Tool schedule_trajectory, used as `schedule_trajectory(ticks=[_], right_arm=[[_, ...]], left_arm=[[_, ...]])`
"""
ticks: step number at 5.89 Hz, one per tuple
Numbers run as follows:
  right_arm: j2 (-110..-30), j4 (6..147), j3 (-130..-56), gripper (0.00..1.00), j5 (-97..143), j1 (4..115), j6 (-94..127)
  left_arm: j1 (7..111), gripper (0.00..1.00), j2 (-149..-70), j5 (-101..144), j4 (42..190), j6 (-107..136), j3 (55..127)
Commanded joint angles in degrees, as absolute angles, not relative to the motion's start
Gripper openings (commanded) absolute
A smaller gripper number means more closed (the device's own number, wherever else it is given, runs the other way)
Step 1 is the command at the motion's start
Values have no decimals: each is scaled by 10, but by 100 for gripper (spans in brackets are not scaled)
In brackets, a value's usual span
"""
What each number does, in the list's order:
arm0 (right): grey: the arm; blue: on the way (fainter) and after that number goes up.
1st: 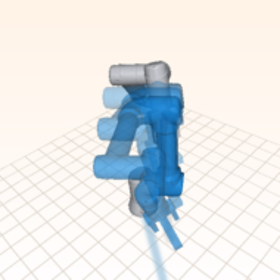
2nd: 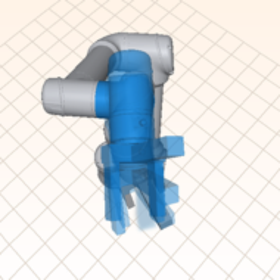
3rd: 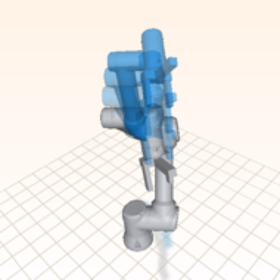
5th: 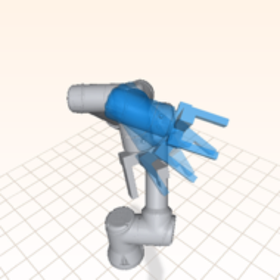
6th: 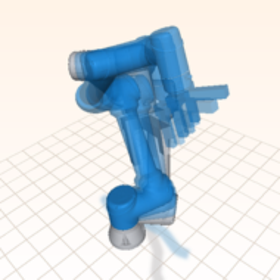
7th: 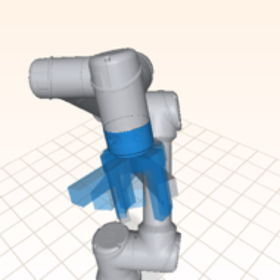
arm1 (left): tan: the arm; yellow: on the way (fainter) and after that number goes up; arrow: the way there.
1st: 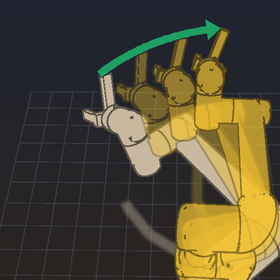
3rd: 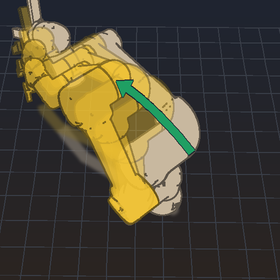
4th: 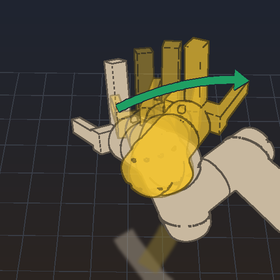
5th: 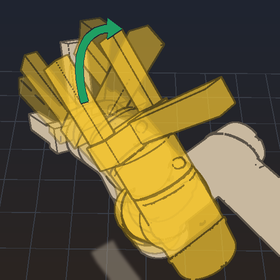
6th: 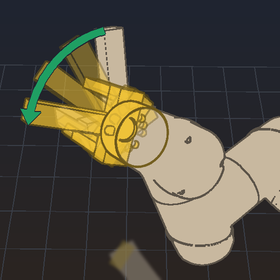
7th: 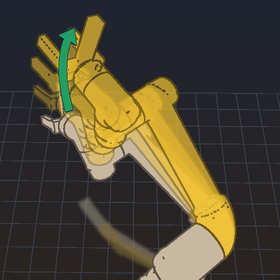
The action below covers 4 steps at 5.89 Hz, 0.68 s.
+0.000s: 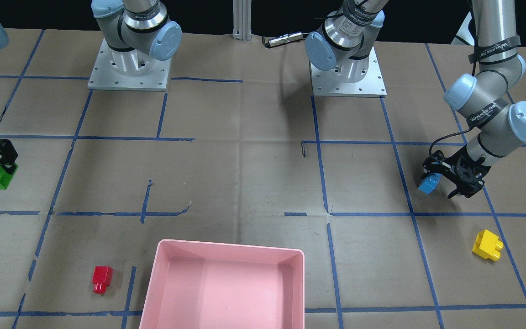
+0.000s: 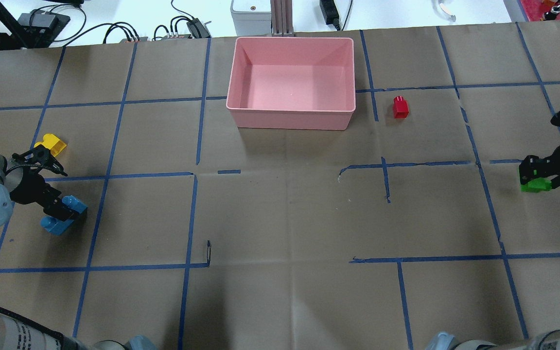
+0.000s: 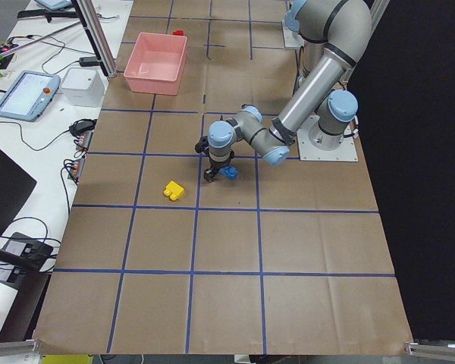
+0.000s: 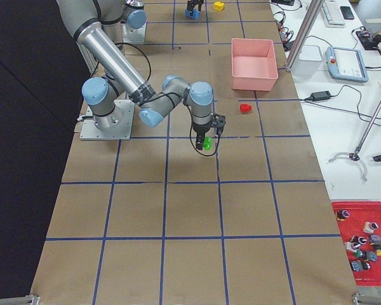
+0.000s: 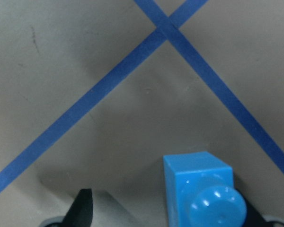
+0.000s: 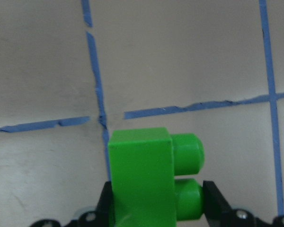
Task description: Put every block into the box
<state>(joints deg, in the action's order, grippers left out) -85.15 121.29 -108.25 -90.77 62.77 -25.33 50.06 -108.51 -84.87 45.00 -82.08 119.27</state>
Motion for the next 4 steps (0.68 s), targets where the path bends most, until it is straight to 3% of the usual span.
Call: schedule_trajectory(ticks=[1, 3, 4], right_arm=[[-839, 1181, -998, 6, -903, 790, -200], [-779, 1182, -916, 7, -893, 895, -90], [-746, 1182, -858, 7, -890, 943, -37]], left_arm=[[501, 51, -1080, -855, 452, -818, 1192], [501, 16, -1076, -860, 453, -817, 1190], [502, 5, -1073, -862, 452, -813, 1180]])
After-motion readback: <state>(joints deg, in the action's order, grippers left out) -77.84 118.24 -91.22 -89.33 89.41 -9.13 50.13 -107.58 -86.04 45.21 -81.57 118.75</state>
